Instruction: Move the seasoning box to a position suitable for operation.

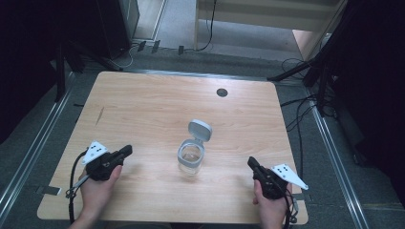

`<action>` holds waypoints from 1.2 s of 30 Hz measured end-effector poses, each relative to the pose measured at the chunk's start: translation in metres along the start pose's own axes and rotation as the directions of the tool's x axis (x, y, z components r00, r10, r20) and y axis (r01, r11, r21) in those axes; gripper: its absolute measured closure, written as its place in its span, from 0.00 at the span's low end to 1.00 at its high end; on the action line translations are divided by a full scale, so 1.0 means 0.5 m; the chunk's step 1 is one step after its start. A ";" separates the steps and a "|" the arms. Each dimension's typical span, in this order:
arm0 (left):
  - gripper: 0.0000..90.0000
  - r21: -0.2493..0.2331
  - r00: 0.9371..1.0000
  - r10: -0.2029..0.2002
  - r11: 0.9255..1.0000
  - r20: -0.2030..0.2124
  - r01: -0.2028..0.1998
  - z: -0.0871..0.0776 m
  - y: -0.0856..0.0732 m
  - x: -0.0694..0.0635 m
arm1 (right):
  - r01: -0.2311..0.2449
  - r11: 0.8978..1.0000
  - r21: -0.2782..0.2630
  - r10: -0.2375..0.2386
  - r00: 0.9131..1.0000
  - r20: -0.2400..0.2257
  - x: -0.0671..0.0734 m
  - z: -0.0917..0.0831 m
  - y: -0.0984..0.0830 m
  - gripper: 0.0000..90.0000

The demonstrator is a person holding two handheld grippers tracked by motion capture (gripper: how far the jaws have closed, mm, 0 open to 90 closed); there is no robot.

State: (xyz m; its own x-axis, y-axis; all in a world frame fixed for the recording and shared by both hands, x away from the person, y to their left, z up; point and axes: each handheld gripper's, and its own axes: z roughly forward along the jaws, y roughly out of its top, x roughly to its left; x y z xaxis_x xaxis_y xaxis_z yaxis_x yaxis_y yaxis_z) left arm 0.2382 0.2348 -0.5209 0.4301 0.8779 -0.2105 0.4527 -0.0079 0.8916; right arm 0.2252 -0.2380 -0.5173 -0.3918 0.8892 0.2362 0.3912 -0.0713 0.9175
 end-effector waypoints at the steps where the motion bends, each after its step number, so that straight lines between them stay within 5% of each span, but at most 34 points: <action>1: 1.00 0.007 1.000 0.000 1.000 0.028 0.000 0.019 0.008 -0.019 | 0.023 1.000 0.007 -0.023 0.999 -0.024 0.025 0.012 0.004 1.00; 7: 1.00 0.061 0.996 0.023 0.998 0.090 -0.028 0.074 0.027 -0.081 | 0.065 0.998 0.026 -0.062 0.994 -0.091 0.098 0.051 0.012 1.00; 11: 1.00 0.065 0.994 0.028 0.997 0.110 -0.035 0.093 0.034 -0.104 | 0.052 0.998 0.042 -0.046 0.990 -0.131 0.136 0.077 0.013 1.00; 18: 1.00 0.081 0.986 0.031 0.996 0.164 -0.045 0.113 0.038 -0.136 | 0.035 0.995 0.096 -0.023 0.992 -0.124 0.177 0.120 0.003 1.00; 20: 1.00 0.087 0.976 0.019 0.995 0.215 -0.039 0.109 0.035 -0.148 | 0.036 0.994 0.105 -0.025 0.994 -0.109 0.183 0.126 -0.003 1.00; 23: 1.00 0.088 0.971 0.050 0.993 0.233 -0.073 0.102 0.031 -0.172 | 0.042 0.993 0.110 -0.029 0.993 -0.116 0.191 0.128 -0.007 1.00; 36: 1.00 0.082 0.969 0.071 0.992 0.237 -0.093 0.100 0.021 -0.188 | 0.047 0.994 0.097 -0.035 0.992 -0.122 0.180 0.149 0.000 1.00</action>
State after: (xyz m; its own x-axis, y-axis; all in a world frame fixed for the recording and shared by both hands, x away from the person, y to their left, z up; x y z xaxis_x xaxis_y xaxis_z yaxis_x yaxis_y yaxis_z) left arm 0.2416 0.1281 -0.5118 0.6340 0.7364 -0.2359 0.4733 -0.1283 0.8715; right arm 0.2519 -0.1243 -0.5201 -0.5042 0.8293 0.2410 0.4512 0.0150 0.8923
